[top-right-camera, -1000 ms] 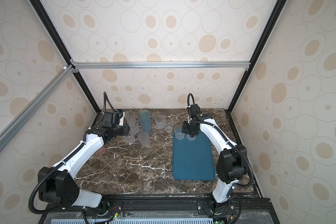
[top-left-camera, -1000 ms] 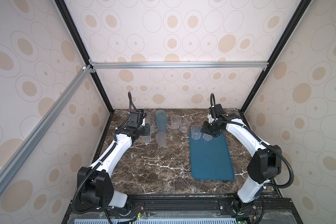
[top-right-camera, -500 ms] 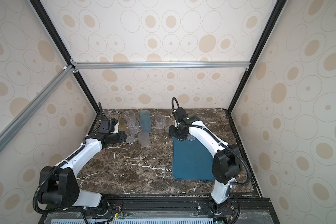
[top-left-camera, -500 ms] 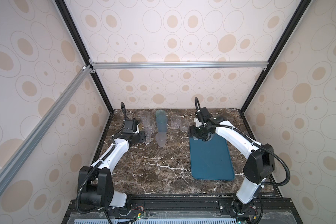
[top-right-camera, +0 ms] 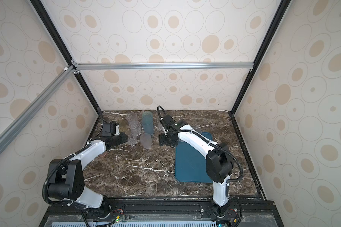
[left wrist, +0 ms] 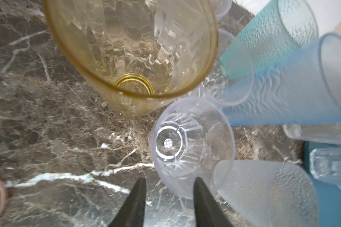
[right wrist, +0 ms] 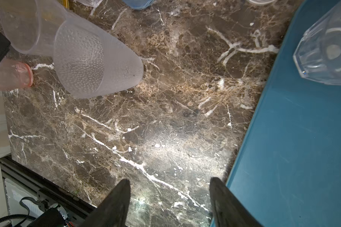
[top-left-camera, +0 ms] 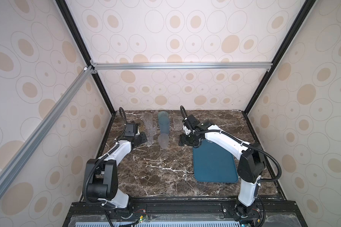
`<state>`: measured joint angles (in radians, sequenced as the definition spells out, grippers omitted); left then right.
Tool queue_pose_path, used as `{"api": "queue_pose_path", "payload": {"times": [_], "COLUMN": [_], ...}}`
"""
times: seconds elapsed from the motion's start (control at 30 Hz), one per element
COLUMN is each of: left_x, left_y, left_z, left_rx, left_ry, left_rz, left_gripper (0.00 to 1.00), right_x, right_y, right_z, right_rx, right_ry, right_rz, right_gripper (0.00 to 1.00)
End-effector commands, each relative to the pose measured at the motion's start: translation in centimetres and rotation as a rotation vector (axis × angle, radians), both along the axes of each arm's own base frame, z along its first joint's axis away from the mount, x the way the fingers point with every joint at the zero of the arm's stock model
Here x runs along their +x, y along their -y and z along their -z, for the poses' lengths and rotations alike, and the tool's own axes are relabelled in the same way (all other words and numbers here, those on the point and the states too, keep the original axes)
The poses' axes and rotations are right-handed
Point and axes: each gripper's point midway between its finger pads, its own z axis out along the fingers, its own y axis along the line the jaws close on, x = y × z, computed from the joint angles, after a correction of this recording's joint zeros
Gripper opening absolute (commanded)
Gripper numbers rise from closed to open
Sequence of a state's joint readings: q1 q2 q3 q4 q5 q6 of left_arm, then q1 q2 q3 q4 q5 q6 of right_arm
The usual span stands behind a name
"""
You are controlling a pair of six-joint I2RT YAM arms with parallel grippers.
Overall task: Place the glasses into the tray
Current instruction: Pick up the glass from the middle-left of the table.
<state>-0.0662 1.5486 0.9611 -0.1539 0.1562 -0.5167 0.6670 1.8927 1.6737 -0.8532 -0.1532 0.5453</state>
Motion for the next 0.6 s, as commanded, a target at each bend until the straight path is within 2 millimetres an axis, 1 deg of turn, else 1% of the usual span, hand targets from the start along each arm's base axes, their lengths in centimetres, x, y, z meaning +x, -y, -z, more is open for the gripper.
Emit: {"api": "queue_pose_path", "payload": {"times": [0.0,0.03,0.23,0.43,0.57], "left_x": [0.9,1.1,1.7,1.2,0.8], "left_y": [-0.4,-0.5,-0.7,-0.8,-0.9], "left_z": [0.4,0.6,1.6,2.9,3.3], "left_rx": [-0.029,-0.024,-0.019,-0.013,0.003], "left_ry": [0.017,0.015,0.0,-0.039,-0.068], "left_rz": [-0.045,-0.052,-0.072,-0.069,-0.06], "left_gripper": [0.3,0.28,0.22,0.19,0.12], "right_x": [0.0,0.0,0.0,0.1,0.2], "right_y": [0.2,0.3,0.2,0.3,0.1], "right_z": [-0.2,-0.1,0.5,0.7,0.7], "right_rx": [-0.026,-0.03,-0.041,-0.045,-0.044], "right_ry": [0.0,0.0,-0.009,-0.009,-0.01], "right_rz": [0.006,0.005,0.001,0.004,0.002], "right_gripper": [0.67,0.67,0.66,0.66,0.66]}}
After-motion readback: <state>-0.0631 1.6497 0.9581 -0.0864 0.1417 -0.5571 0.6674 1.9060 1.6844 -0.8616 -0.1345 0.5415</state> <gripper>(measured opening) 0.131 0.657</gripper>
